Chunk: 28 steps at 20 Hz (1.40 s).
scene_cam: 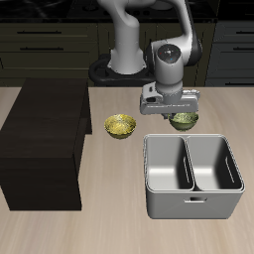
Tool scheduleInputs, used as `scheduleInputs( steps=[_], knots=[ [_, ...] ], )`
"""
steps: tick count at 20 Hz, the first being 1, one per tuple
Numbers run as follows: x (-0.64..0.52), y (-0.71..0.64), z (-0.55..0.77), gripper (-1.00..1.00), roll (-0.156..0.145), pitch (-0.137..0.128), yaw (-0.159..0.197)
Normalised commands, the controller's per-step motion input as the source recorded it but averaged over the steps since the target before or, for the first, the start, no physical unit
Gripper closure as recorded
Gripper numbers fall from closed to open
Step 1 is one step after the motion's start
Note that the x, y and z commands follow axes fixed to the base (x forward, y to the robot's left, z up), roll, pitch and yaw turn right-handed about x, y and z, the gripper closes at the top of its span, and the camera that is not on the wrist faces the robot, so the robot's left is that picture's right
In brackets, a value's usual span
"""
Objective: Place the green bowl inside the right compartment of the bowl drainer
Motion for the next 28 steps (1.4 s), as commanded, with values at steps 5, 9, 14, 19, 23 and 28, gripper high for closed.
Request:
scheduleInputs(
  steps=[5,9,14,19,23,28],
  knots=[
    [0.00,-0.05,0.08,1.00,0.003,-0.010,-0.004],
    [-0.07,0.00,0.24,1.00,0.023,-0.040,0.002],
    [-0.06,-0.05,0.46,1.00,0.011,-0.058,-0.013],
    [-0.15,-0.07,0.64,1.00,0.018,-0.078,0.001],
    [-0.15,-0.10,0.57,1.00,0.001,-0.057,0.018],
    [-0.15,-0.09,0.56,1.00,0.004,-0.051,0.019]
  ],
)
